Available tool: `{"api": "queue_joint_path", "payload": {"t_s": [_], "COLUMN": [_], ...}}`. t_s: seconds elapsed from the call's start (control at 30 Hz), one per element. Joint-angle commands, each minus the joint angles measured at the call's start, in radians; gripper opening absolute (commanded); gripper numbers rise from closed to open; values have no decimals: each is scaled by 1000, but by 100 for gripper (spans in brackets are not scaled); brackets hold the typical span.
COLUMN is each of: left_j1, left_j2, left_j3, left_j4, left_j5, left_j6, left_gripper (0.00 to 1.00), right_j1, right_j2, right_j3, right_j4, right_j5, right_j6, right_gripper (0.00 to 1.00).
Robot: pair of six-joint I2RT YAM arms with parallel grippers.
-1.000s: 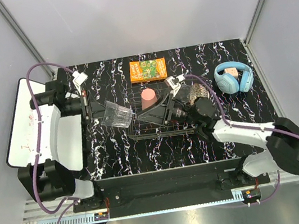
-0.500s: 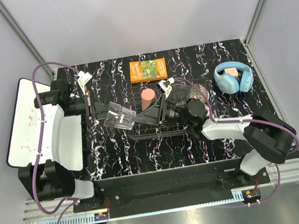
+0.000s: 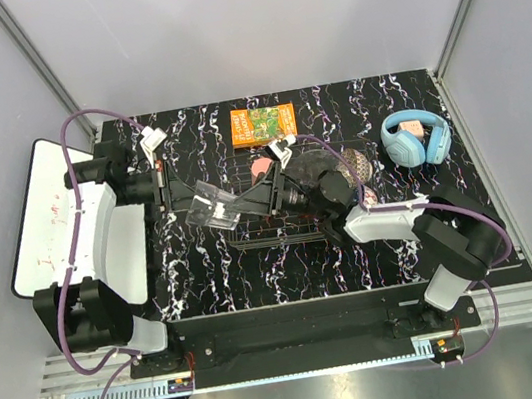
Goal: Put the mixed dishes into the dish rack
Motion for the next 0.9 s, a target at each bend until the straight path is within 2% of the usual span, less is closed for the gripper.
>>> {"api": "queue_joint_path", "payload": {"t_s": [0.0,0.13,0.27,0.3,0.4,0.43,0.5,0.53,0.57,0.6,0.63,0.67,0.73,0.77,0.8,0.87], "left_j1": [-8,-7,-8,-10,-8,-8,-8,-8,-7,-7,-7,-4,6,13,24,65], "left_j2": [-3,-5,-3,3,18,24,44,49,53,57,57,47,28,8,-3,-41], "left_j3": [-8,-14,-8,-4,30,39,62,65,75,78,78,76,72,66,65,69], "left_j4": [-23,-26,-33,-39,-118,-150,-200,-200,-200,-200,-200,-200,-203,-201,-200,-200], "left_j5": [206,205,188,183,159,151,139,129,104,87,45,24,-47,-68,-90,-151], "left_j6": [35,47,62,70,163,237,265,263,266,268,276,282,311,318,328,335], "left_gripper": [0,0,0,0,0,0,1,5,12,44,56,60,76,85,98,99], "right_j1": [16,19,22,21,21,22,21,21,21,21,19,18,7,4,-7,-13], "right_j2": [7,30,56,63,65,65,60,57,54,45,39,21,-6,-47,-70,-151], "right_j3": [69,97,109,113,113,111,109,108,109,106,106,102,84,82,79,108], "right_j4": [116,118,135,135,132,127,116,107,92,83,61,46,-30,-78,-139,-436], "right_j5": [-25,-45,-62,-66,-77,-80,-88,-88,-94,-98,-101,-109,-121,-126,-141,-147], "right_j6": [-15,1,34,40,54,58,60,61,60,57,54,48,20,2,-61,-156], "right_gripper": [100,99,83,76,61,48,31,14,9,5,0,0,0,0,0,0]}}
